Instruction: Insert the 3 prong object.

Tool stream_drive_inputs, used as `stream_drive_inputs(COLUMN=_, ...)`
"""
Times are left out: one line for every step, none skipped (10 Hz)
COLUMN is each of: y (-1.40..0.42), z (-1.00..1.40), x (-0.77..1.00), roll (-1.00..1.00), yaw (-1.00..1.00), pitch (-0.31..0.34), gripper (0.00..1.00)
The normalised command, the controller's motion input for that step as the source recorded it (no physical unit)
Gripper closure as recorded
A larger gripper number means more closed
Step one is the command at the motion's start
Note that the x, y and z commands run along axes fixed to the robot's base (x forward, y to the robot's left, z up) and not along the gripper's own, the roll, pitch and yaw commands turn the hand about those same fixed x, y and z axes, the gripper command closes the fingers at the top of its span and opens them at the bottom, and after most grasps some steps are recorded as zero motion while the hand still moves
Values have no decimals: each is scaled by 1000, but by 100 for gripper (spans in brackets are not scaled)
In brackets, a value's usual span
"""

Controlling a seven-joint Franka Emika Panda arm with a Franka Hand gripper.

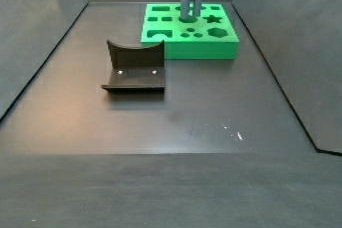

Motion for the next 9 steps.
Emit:
stream_drive_inputs(y=0, z=-117, x=0, roll=0, yaw=-1000, pitch=0, gripper=100)
stream_drive_inputs(y=0, z=-120, x=0, roll=0, yaw=-1000, pitch=0, gripper=100)
stream_drive_inputs(y=0, z=-171, x=0, roll=0, yaw=-1000, pitch=0, gripper=100)
stream_drive_inputs(y=277, z=-151, x=-140, roll=0, yaw=-720, pitch=0, gripper=100)
stream_drive_inputs(y=191, z=-166, x=-69, roll=0, yaw=-803, pitch=0, gripper=100)
stream_drive_inputs(y=151, z=-451, x=0, roll=29, yaw=-340, pitch=-29, gripper=100)
stream_drive_inputs(y=66, z=-389, x=0, roll=19, yaw=-103, pitch=-26, gripper=100)
stream_drive_inputs(y=6, z=-274, x=0, roll=0, yaw=0, pitch=0, gripper=100)
stream_drive_inputs(y=31, z=-314, x=31, roll=0, yaw=6, pitch=0, gripper=100)
